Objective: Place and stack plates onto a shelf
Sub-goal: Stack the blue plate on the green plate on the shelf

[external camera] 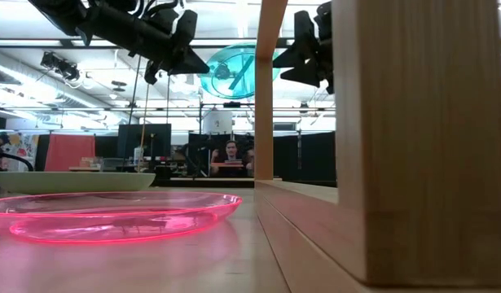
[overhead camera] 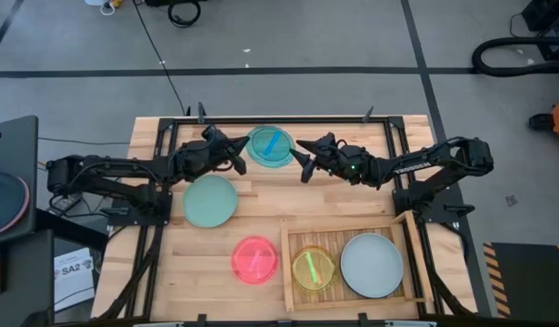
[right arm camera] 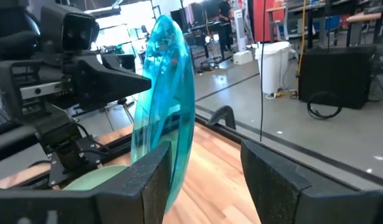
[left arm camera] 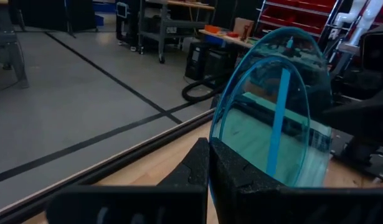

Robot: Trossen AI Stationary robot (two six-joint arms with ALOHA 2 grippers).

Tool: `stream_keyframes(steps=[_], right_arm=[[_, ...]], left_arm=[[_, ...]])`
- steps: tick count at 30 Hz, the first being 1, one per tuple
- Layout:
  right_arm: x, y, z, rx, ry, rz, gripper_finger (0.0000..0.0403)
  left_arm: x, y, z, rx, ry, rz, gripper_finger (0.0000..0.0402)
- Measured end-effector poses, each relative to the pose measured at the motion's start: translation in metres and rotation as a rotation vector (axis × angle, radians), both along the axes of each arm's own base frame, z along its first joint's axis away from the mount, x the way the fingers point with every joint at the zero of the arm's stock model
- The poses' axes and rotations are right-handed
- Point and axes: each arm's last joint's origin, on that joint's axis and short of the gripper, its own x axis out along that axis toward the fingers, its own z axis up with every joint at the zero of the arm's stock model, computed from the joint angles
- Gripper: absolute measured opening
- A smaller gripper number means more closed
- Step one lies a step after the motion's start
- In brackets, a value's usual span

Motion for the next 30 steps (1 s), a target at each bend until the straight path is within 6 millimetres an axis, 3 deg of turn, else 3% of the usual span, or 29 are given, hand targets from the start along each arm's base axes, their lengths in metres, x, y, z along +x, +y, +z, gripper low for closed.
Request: stream_keyframes(steps=[6,30], right_arm=[[0.0000,-0.0001,0.0000,0.029,-0.017,-0.004,0.0176],[-0.0002,-0.0004,-0.0001,0.029,-0.016,-0.010,0.0011]], left_arm=[[0.0000,0.0001,0.0000,0.002,0.002,0.000,0.0008],[-0.0001,0.0003,-0.0001,-0.009,-0.007,0.003,0.0020]])
